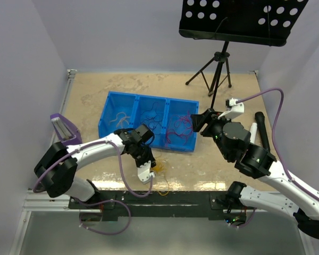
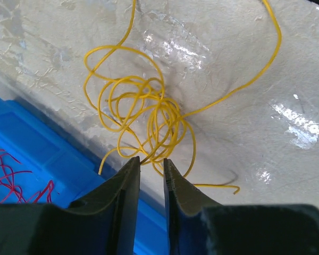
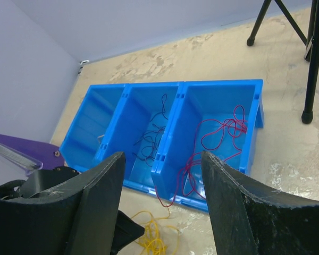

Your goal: Untangle the cables

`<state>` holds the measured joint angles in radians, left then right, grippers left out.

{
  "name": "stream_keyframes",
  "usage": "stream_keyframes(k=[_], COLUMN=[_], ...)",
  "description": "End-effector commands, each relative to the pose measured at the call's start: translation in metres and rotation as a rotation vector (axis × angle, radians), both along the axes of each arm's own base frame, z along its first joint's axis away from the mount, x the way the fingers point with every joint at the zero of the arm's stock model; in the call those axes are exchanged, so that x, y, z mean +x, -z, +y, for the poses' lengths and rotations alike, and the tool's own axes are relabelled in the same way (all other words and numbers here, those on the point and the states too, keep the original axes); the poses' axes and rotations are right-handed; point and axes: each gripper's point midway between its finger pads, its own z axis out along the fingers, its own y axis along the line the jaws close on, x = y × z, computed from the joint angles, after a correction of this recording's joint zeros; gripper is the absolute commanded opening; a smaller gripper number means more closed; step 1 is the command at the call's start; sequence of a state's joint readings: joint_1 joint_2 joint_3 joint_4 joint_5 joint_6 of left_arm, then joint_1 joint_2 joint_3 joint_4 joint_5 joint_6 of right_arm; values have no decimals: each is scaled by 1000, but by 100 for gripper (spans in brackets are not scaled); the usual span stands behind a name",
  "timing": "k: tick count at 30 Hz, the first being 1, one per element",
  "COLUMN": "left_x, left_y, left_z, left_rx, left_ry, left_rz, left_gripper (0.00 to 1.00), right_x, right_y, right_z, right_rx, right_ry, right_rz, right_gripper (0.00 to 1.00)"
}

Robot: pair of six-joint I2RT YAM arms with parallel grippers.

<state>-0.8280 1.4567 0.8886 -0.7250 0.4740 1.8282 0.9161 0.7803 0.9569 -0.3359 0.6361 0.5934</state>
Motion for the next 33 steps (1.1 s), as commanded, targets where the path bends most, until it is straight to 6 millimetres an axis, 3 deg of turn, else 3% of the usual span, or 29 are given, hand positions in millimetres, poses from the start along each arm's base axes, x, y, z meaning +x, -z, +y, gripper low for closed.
stream_keyframes(k=[1,7,10,15,18,21,25,29,33], left_x=[3,8,7,2,11,25,31,17,3], left_y=[-1,-7,-7,-8,-24,-63,-138,-210,-260], left_z=[-11,-21,-21,-17,-22,-33,-42,-30,-10], left_rx=[-31,-58,-60,-56,-79,-148,-291,-444,-589], left_ry=[62,76,80,89,9,-135,-289,-340,-376], left_rz=[-33,-44,-47,-54,-60,-53,-28,-60,-112], left_gripper=[27,17,0,0,0,0,0,0,0], right_x=[0,-1,-1,0,1,3,5,3,-4], right_y=[-12,-8,-6,-4,-2,3,9,18,28], right_z=[-2,-2,-2,-2,-2,-1,4,11,27], right_rx=[15,11,9,1,-7,-20,-31,-34,-35], right_ry=[3,-1,-1,5,9,12,7,-34,-134], right_rz=[-29,-22,-19,-14,-12,-4,10,24,18], right_gripper=[63,63,63,63,63,63,63,63,66])
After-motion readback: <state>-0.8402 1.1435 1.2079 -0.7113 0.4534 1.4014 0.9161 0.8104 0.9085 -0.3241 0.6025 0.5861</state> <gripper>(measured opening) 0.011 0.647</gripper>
